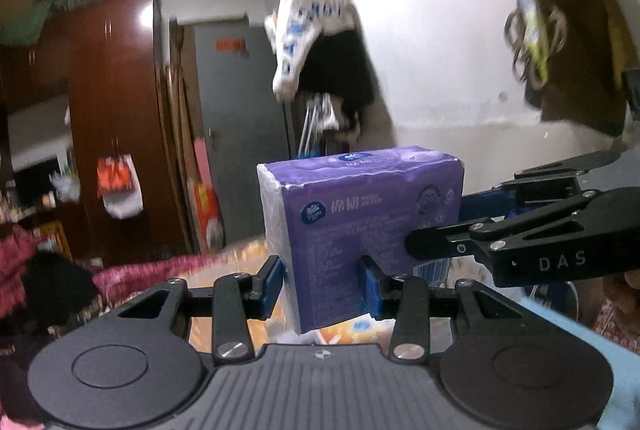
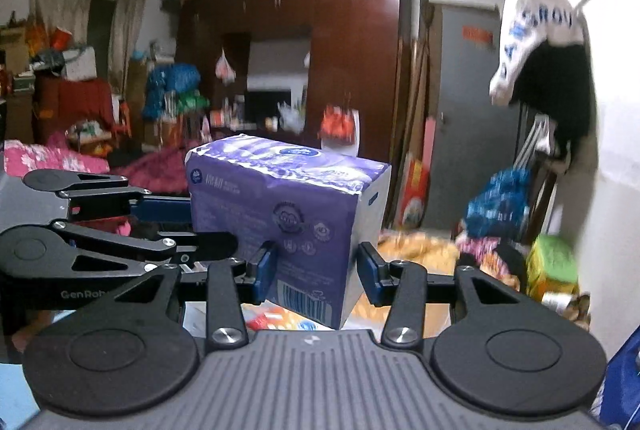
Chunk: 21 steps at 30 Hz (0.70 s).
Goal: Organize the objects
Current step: 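Lift the tissue pack over the basket and lower it inside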
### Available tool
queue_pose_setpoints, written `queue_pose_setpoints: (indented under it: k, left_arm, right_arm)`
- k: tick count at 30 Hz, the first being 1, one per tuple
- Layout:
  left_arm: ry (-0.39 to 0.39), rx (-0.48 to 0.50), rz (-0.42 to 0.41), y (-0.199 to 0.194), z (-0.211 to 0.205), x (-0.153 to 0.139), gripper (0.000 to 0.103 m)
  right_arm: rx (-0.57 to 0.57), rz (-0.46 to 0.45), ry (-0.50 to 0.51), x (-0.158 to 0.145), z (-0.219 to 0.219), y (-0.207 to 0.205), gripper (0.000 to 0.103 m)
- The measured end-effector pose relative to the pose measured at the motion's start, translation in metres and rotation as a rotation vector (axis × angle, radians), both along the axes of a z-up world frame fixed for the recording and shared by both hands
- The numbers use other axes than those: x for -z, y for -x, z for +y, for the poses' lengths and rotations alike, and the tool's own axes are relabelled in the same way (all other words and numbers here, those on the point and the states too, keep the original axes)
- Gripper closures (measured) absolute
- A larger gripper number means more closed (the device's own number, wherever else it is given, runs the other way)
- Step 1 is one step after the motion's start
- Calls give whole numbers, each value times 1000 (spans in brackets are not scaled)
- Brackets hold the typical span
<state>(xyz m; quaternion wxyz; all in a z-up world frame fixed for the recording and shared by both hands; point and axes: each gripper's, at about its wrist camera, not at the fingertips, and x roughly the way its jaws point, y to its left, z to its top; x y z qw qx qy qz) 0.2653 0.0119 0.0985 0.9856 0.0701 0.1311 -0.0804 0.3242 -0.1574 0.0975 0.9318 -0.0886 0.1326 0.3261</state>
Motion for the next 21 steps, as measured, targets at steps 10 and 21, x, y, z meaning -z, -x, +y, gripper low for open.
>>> queue_pose_setpoints:
  k: [10,21]
  left_arm:
    - [-14,-20,66,-8,2,9,57]
    - [-50,-55,92,-42,3,16,57]
  right_arm:
    - [28,46,64,6,2,9,55]
    - [42,13,98,12,16,-15,55]
